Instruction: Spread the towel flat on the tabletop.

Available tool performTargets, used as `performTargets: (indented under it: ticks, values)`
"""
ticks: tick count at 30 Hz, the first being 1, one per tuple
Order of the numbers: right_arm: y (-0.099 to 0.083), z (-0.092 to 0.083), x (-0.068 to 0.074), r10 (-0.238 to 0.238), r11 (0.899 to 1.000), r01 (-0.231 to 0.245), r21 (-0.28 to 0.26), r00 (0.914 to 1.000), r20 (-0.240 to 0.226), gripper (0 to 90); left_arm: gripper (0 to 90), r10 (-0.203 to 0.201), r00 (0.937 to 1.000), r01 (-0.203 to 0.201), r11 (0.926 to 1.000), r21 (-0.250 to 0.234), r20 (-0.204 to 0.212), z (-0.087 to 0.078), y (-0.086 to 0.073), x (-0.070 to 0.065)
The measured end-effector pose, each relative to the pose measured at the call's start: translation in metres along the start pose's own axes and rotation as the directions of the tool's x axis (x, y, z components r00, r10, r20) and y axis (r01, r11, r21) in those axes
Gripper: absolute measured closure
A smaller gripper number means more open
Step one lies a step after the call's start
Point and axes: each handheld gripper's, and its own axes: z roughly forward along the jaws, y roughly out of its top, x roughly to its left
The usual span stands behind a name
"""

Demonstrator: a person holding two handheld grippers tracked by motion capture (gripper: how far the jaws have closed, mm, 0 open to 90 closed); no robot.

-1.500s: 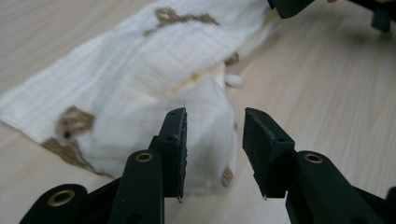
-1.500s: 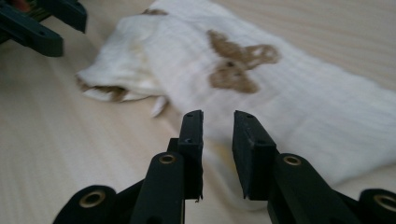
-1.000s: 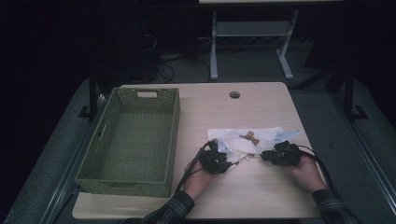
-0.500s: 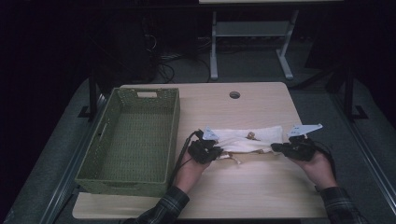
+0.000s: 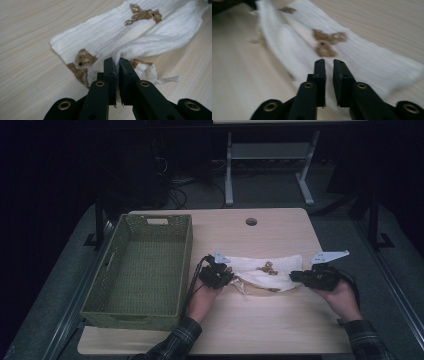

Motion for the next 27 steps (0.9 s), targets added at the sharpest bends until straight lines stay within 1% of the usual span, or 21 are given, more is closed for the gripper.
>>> performTargets:
  ticks: [1, 3, 4, 6, 7, 8, 9, 10, 11, 12, 13, 14, 16, 17, 19, 20, 23, 25, 26, 27]
  values:
    - [0.001, 0.003, 0.005, -0.018, 1.000, 0.018, 0.000, 0.9997, -0.019, 75.2, 84.8, 0.000, 1.0000, 0.000, 1.0000, -0.001, 0.000, 0.000, 0.000, 0.000]
    - [0.001, 0.011, 0.015, -0.036, 0.999, 0.038, 0.032, 0.9983, -0.045, 70.4, 84.8, -0.002, 1.0000, 0.002, 1.0000, -0.002, 0.000, 0.000, 0.000, 0.000]
    - [0.001, 0.017, 0.018, -0.055, 0.997, 0.057, 0.048, 0.9972, -0.051, 67.7, 84.8, 0.000, 1.0000, 0.000, 1.0000, -0.001, -0.001, 0.000, 0.000, 0.000]
    - [0.000, 0.028, 0.024, -0.078, 0.993, 0.083, 0.088, 0.9955, -0.053, 61.8, 84.8, -0.004, 1.0000, 0.004, 1.0000, -0.002, 0.000, 0.000, 0.000, 0.001]
    - [0.000, 0.033, 0.025, -0.090, 0.991, 0.095, 0.099, 0.9944, -0.056, 59.9, 84.8, -0.004, 1.0000, 0.004, 1.0000, -0.003, 0.000, 0.000, 0.000, 0.001]
    - [-0.001, 0.037, 0.026, -0.101, 0.988, 0.107, 0.114, 0.9933, -0.055, 60.6, 84.8, -0.005, 1.0000, 0.005, 1.0000, -0.003, 0.001, 0.000, 0.000, 0.000]
    - [-0.001, 0.040, 0.026, -0.107, 0.985, 0.112, 0.132, 0.9933, -0.043, 61.6, 84.8, -0.004, 1.0000, 0.004, 1.0000, -0.004, 0.002, 0.000, 0.000, 0.000]
    - [-0.003, 0.043, 0.026, -0.113, 0.982, 0.116, 0.152, 0.9933, -0.026, 67.6, 84.9, -0.009, 1.0000, 0.009, 0.9999, -0.006, 0.003, -0.001, 0.000, 0.000]
    - [-0.003, 0.044, 0.025, -0.113, 0.980, 0.115, 0.165, 0.9934, -0.017, 75.5, 84.9, -0.010, 0.9999, 0.010, 0.9999, -0.006, 0.004, -0.001, 0.000, 0.000]
    - [-0.004, 0.044, 0.024, -0.110, 0.980, 0.111, 0.167, 0.9938, -0.012, 80.4, 84.9, -0.011, 0.9999, 0.011, 0.9999, -0.007, 0.006, -0.001, 0.000, 0.000]
    - [-0.005, 0.044, 0.022, -0.105, 0.981, 0.105, 0.166, 0.9944, -0.008, 84.8, 84.9, -0.005, 0.9999, 0.005, 1.0000, -0.007, 0.009, -0.001, 0.000, 0.000]
    - [-0.005, 0.044, 0.021, -0.103, 0.981, 0.102, 0.168, 0.9947, -0.005, 87.0, 84.9, -0.003, 0.9999, 0.003, 1.0000, -0.008, 0.013, -0.002, 0.000, 0.000]
    - [-0.003, 0.040, 0.019, -0.090, 0.983, 0.090, 0.161, 0.9959, -0.010, 88.5, 85.0, -0.006, 0.9998, 0.006, 0.9999, -0.012, 0.019, -0.004, 0.002, -0.002]
    - [-0.003, 0.037, 0.018, -0.097, 0.983, 0.097, 0.157, 0.9952, -0.007, 88.6, 85.0, -0.006, 0.9997, 0.007, 0.9999, -0.014, 0.022, -0.006, 0.003, -0.003]
    - [0.000, 0.030, 0.017, -0.086, 0.987, 0.087, 0.132, 0.9962, -0.014, 88.6, 85.1, -0.006, 0.9997, 0.007, 0.9996, -0.028, 0.025, -0.012, 0.007, -0.006]
    - [0.003, 0.023, 0.016, -0.094, 0.989, 0.095, 0.110, 0.9954, -0.015, 88.5, 85.0, -0.006, 0.9996, 0.007, 0.9993, -0.036, 0.028, -0.016, 0.009, -0.007]
    - [0.012, 0.007, 0.013, -0.083, 0.995, 0.084, 0.061, 0.9964, -0.019, 88.2, 85.0, 0.005, 0.9997, -0.004, 0.9981, -0.061, 0.025, -0.025, 0.019, -0.009]
    - [0.018, 0.001, 0.009, -0.086, 0.996, 0.086, 0.036, 0.9961, -0.023, 88.1, 85.0, 0.018, 0.9998, -0.017, 0.9977, -0.065, 0.013, -0.028, 0.025, -0.010]
    - [0.022, -0.001, 0.006, -0.078, 0.996, 0.079, 0.031, 0.9966, -0.025, 88.1, 84.9, 0.027, 0.9996, -0.027, 0.9977, -0.063, 0.004, -0.027, 0.028, -0.009]
    - [0.025, -0.001, 0.002, -0.081, 0.996, 0.082, 0.030, 0.9963, -0.029, 88.0, 85.0, 0.028, 0.9996, -0.029, 0.9980, -0.057, -0.005, -0.025, 0.031, -0.007]
